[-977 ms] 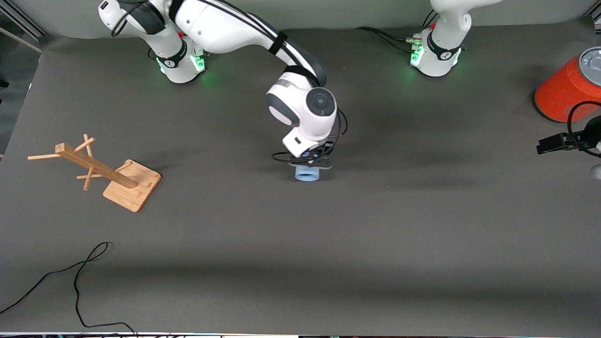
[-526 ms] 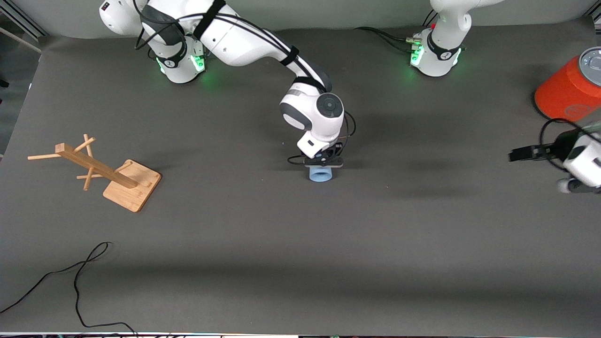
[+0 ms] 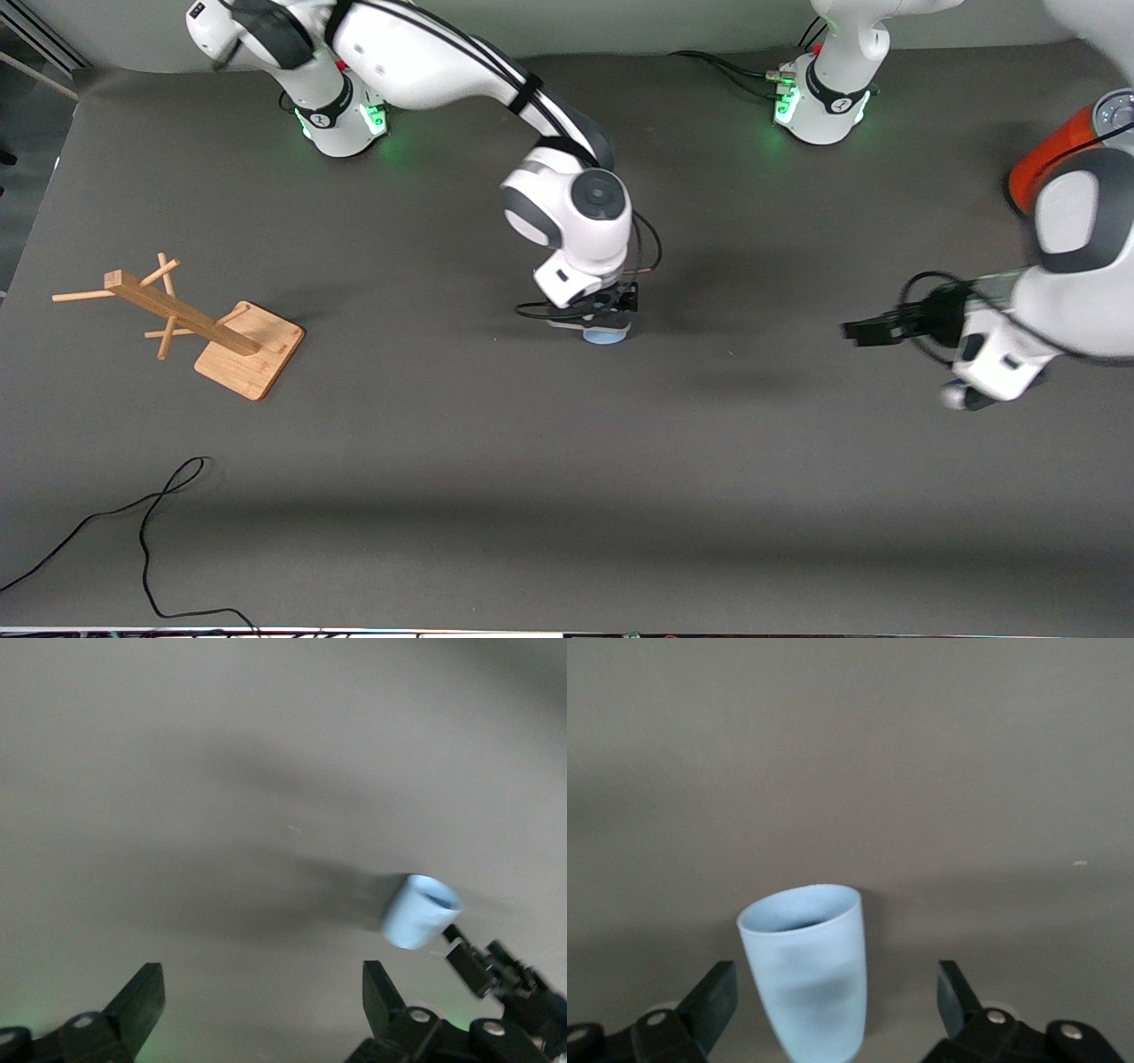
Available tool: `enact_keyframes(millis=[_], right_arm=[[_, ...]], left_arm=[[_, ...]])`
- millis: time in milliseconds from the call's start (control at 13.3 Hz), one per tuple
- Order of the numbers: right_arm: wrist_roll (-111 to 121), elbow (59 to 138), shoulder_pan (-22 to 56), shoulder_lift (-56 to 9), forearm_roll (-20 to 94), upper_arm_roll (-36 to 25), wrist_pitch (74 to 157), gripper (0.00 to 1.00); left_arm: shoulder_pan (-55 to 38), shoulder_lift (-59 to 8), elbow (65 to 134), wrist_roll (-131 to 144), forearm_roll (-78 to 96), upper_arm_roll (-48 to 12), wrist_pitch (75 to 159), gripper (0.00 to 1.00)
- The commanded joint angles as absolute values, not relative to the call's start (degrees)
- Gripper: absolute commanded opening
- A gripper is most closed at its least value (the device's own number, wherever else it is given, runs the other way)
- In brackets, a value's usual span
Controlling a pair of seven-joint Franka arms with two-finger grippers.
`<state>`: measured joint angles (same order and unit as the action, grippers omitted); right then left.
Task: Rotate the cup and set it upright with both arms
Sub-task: 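Lay the cup on its side while the left gripper approaches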
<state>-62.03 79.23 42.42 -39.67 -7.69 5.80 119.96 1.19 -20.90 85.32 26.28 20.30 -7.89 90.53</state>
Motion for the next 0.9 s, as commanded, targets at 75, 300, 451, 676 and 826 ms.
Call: enact_keyframes(millis=[75, 300, 451, 676, 826], right_arm=[[-61.53, 90.42, 35.88, -24.73, -4.75, 5.71, 117.78, 1.00], [-52.16, 90.35, 27.19, -18.83, 1.21, 5.45, 109.63, 1.00], [-45.64, 89.48, 20.42, -16.44, 2.37, 5.36, 105.05, 1.00], [-33.18, 89.56, 10.23, -13.02, 2.46, 5.27, 97.67, 1.00], [-26.57, 90.08, 4.68, -10.56, 2.46, 4.93, 94.76, 1.00]], left_arm=[[-0.70, -30.47, 78.59, 36.28, 27.15, -10.36, 90.69, 0.99], [-1.66, -36.72, 77.43, 44.36, 30.76, -15.27, 96.21, 0.99], [-6.83, -40.67, 77.26, 49.90, 30.76, -15.91, 101.05, 0.99], [-14.05, -46.56, 77.26, 54.48, 30.50, -15.64, 107.21, 0.99], [-15.47, -49.03, 77.34, 55.19, 29.89, -15.64, 107.58, 0.99]])
